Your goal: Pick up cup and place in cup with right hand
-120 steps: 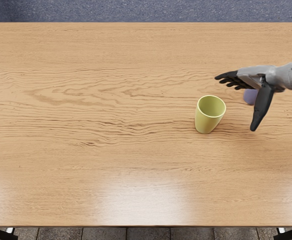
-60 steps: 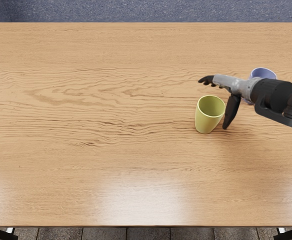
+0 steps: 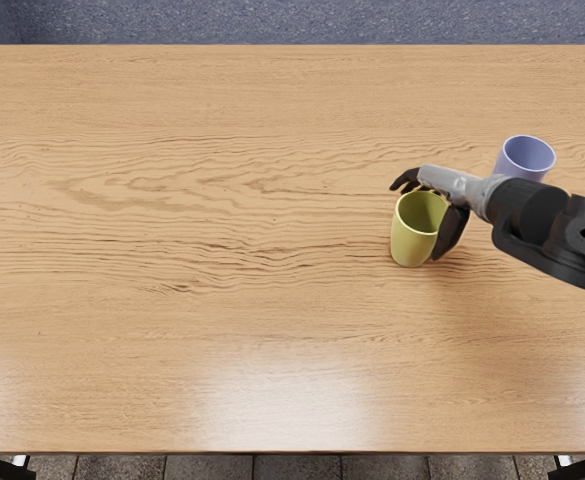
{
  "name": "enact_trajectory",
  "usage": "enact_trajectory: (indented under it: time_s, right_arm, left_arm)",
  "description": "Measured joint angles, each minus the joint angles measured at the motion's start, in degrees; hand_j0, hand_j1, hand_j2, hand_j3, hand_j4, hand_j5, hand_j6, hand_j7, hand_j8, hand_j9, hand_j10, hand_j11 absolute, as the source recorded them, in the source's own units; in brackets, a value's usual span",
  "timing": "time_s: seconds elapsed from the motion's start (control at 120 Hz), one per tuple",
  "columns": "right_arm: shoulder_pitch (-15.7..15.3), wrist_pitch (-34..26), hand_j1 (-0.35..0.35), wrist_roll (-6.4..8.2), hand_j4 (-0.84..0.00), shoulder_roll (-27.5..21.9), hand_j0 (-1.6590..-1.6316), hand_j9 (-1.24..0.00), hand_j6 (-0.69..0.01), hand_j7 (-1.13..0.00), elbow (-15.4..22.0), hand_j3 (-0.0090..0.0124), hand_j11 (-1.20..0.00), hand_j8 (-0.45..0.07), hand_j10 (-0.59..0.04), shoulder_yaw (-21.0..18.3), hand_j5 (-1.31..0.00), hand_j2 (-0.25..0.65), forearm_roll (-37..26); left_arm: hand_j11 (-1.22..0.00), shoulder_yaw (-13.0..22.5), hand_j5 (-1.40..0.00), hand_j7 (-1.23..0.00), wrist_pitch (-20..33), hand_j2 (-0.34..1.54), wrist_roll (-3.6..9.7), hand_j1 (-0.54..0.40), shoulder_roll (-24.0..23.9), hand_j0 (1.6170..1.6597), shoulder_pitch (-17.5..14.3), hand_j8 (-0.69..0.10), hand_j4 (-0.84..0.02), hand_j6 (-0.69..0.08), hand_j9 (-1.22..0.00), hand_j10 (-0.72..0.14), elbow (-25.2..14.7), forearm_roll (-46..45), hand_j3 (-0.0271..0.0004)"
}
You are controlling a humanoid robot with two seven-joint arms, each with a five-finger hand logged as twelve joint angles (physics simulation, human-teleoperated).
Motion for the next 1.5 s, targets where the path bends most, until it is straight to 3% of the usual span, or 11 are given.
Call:
enact_trajectory:
  time_s: [0.242, 0.575, 0.667, 0.733, 1.042, 1.417, 1.45, 1.458, 1.467, 1.475, 1.5]
  right_arm:
    - [-0.17, -0.94, 0.071, 0.00, -0.359, 0.22, -1.6577, -0.47, -0.346, -0.46, 0.00, 0.0000, -0.47, -0.357, -0.359, 0.05, -0.47, -0.038, -0.01]
    - [-0.02, -0.45, 0.099, 0.00, -0.410, -0.51, -1.6567, -0.56, -0.297, -0.55, 0.40, 0.0000, -0.56, -0.294, -0.412, 0.60, -0.57, -0.008, 0.26]
    - [0.13, -0.05, 0.088, 0.00, -0.412, -1.19, -1.6563, -0.56, -0.305, -0.55, 0.87, -0.0004, -0.56, -0.298, -0.414, 1.21, -0.57, -0.027, 0.38]
    - [0.20, 0.63, 0.092, 0.00, -0.410, -1.68, -1.6565, -0.56, -0.305, -0.55, 1.20, 0.0004, -0.56, -0.301, -0.413, 2.11, -0.57, -0.010, 0.47]
    - [0.61, 6.87, 0.070, 0.00, -0.408, -3.40, -1.6560, -0.54, -0.333, -0.54, 1.35, -0.0002, -0.54, -0.322, -0.412, 8.68, -0.55, -0.040, 0.72]
    - [7.37, 15.01, 0.056, 0.00, -0.386, -5.07, -1.6566, -0.52, -0.359, -0.52, -4.58, 0.0003, -0.52, -0.337, -0.391, 10.55, -0.53, -0.051, 3.53]
    - [8.00, 15.37, 0.056, 0.00, -0.385, -5.33, -1.6568, -0.51, -0.363, -0.51, -4.96, 0.0000, -0.51, -0.342, -0.389, 10.57, -0.52, -0.028, 3.64]
    - [8.13, 15.45, 0.058, 0.00, -0.384, -5.41, -1.6568, -0.51, -0.366, -0.51, -5.05, -0.0009, -0.51, -0.343, -0.388, 10.57, -0.52, -0.030, 3.68]
    - [8.26, 15.53, 0.060, 0.00, -0.382, -5.48, -1.6570, -0.51, -0.361, -0.51, -5.13, 0.0014, -0.51, -0.344, -0.386, 10.58, -0.52, -0.032, 3.71]
    - [8.38, 15.60, 0.061, 0.00, -0.382, -5.54, -1.6570, -0.51, -0.362, -0.51, -5.22, 0.0003, -0.51, -0.346, -0.386, 10.58, -0.52, -0.033, 3.75]
    - [8.79, 15.80, 0.058, 0.00, -0.379, -5.73, -1.6570, -0.51, -0.362, -0.50, -5.44, 0.0000, -0.51, -0.344, -0.383, 10.58, -0.51, -0.026, 3.89]
  left_arm:
    - [0.00, 0.00, 0.00, 0.00, 0.00, 0.00, 0.00, 0.349, 0.00, 1.6581, 0.00, 0.000, 0.000, 0.000, 0.00, 0.000, 0.00, 0.00, -0.0001]
    - [0.00, 0.02, 0.00, 0.00, -0.01, 0.00, 0.01, 0.349, 0.00, 1.6581, 0.00, 0.000, 0.000, 0.000, 0.00, 0.000, 0.00, 0.00, 0.0000]
    - [0.00, 0.02, 0.00, 0.00, -0.01, 0.00, 0.02, 0.349, 0.00, 1.6581, 0.00, 0.000, 0.000, 0.000, 0.00, 0.000, 0.00, 0.00, 0.0000]
    - [0.00, 0.00, 0.00, 0.00, -0.01, 0.00, 0.02, 0.349, 0.00, 1.6581, 0.00, 0.000, 0.000, 0.000, 0.00, 0.000, 0.00, 0.00, 0.0000]
    - [0.00, 0.00, 0.00, 0.00, -0.01, 0.00, 0.00, 0.349, 0.00, 1.6581, 0.00, 0.000, 0.000, 0.000, 0.00, 0.000, 0.00, 0.00, 0.0000]
    - [0.00, 0.01, 0.00, 0.00, -0.02, 0.00, 0.00, 0.349, 0.00, 1.6581, 0.00, 0.000, 0.000, 0.000, 0.00, 0.000, 0.00, 0.00, 0.0000]
    - [0.00, 0.00, 0.00, 0.00, -0.02, 0.00, 0.00, 0.349, 0.00, 1.6581, 0.00, 0.000, 0.000, 0.000, 0.00, 0.000, 0.00, 0.00, 0.0000]
    - [0.00, 0.00, 0.00, 0.00, -0.02, 0.00, 0.00, 0.349, 0.00, 1.6581, 0.00, 0.000, 0.000, 0.000, 0.00, 0.000, 0.00, 0.00, 0.0000]
    - [0.00, 0.00, 0.00, 0.00, -0.01, 0.00, 0.00, 0.349, 0.00, 1.6581, 0.00, 0.000, 0.000, 0.000, 0.00, 0.000, 0.00, 0.00, 0.0000]
    - [0.00, 0.00, 0.00, 0.00, -0.01, 0.00, 0.00, 0.349, 0.00, 1.6581, 0.00, 0.000, 0.000, 0.000, 0.00, 0.000, 0.00, 0.00, 0.0000]
    - [0.00, 0.00, 0.00, 0.00, -0.01, 0.00, 0.01, 0.349, 0.00, 1.6581, 0.00, 0.000, 0.000, 0.000, 0.00, 0.000, 0.00, 0.00, 0.0000]
